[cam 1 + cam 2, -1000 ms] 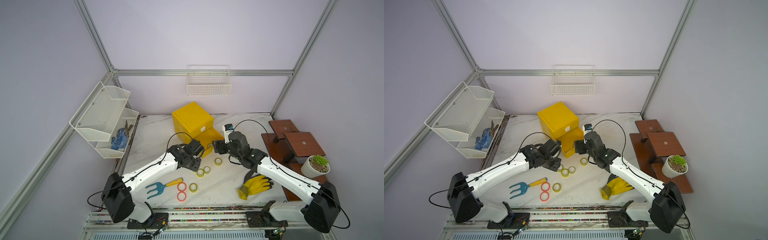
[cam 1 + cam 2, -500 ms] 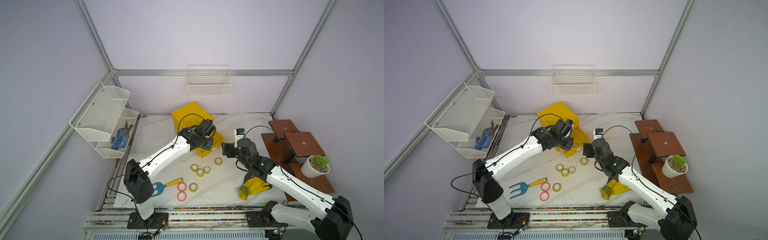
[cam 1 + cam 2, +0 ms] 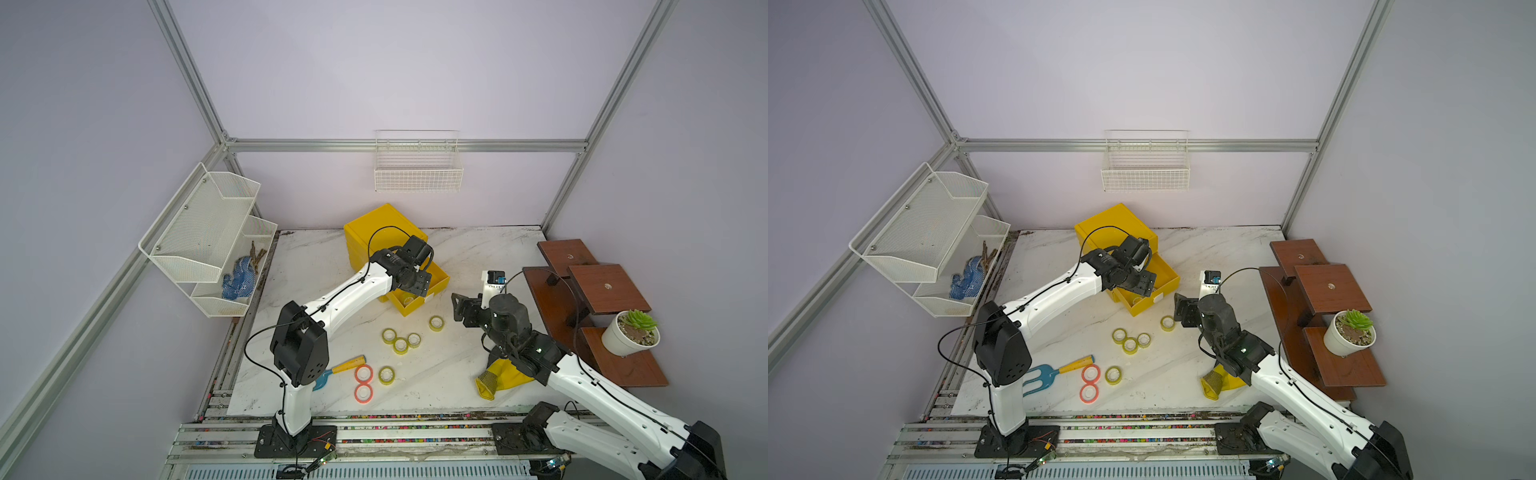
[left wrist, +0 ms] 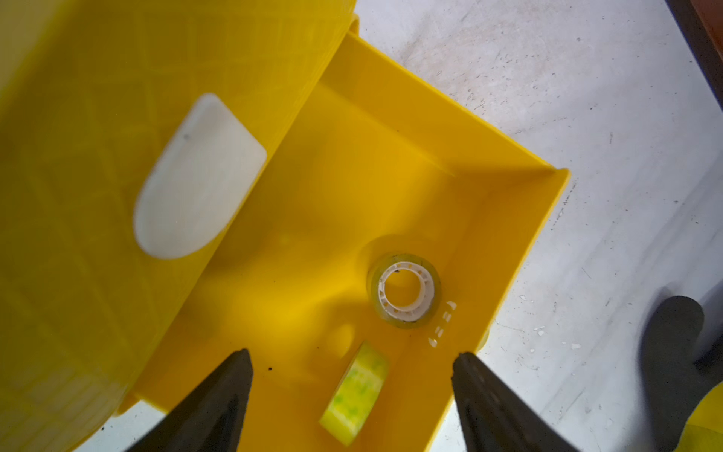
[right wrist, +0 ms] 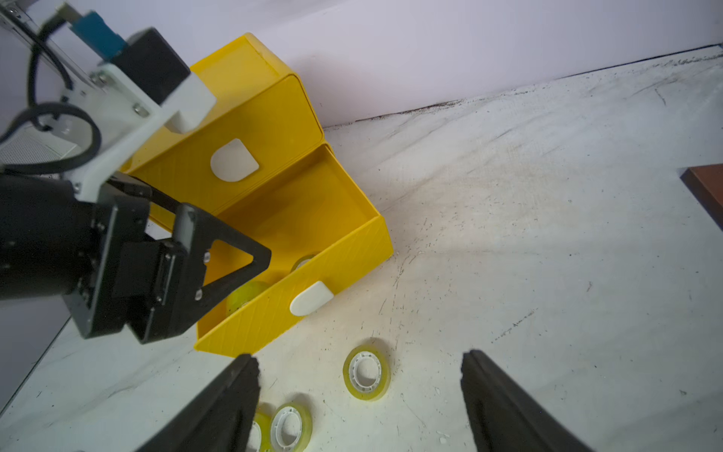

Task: Place the transparent tape into the drawer according to color
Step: Place the tape in the drawer, then pick up the tape from the drawer.

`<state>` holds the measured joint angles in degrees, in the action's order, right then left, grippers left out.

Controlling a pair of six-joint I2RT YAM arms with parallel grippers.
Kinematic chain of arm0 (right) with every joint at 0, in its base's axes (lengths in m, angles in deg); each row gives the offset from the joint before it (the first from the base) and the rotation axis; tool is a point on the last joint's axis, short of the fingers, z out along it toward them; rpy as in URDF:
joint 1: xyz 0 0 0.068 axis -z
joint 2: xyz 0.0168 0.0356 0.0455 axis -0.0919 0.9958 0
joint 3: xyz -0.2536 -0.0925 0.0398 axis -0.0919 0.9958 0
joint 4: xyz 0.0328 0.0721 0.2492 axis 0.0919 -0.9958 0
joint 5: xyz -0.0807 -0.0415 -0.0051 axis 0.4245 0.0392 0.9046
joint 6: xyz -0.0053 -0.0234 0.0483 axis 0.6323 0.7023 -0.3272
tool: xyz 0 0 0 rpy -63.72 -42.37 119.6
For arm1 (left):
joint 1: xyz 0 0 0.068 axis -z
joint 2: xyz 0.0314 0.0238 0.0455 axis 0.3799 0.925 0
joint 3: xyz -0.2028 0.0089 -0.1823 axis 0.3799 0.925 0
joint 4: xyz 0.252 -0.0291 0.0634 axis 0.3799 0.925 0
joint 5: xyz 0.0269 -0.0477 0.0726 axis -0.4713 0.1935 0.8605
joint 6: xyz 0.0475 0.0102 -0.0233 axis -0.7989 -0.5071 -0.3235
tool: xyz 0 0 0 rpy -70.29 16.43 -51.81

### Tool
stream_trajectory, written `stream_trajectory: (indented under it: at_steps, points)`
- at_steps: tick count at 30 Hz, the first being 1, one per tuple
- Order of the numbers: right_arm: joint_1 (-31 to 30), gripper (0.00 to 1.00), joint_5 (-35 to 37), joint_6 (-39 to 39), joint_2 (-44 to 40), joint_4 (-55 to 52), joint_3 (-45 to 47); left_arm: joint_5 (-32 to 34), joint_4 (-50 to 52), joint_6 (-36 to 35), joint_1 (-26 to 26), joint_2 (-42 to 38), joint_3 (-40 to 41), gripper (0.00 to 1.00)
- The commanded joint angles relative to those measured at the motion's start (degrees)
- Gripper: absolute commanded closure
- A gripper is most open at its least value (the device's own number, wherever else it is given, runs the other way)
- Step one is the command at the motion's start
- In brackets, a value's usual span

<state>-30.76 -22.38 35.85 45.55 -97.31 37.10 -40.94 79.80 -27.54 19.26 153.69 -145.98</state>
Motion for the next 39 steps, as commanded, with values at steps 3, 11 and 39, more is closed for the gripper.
stream_trajectory:
  at_steps: [3, 11, 39]
  points:
    - [0.26, 0.14, -2.99, -1.79, 1.37, 0.76, 1.25, -3.06, -2.37, 0.52, 0.60, -8.17, -0.41, 0.04]
    - [0.25, 0.14, -7.60, -1.37, 6.31, 0.59, 1.41, -0.78, -6.11, 1.33, 1.40, -23.89, 11.31, 0.00]
    - [-0.08, 0.16, -10.55, 0.98, 36.92, 1.82, -7.29, 9.64, -12.49, 10.35, -1.68, -49.58, 47.21, 0.00]
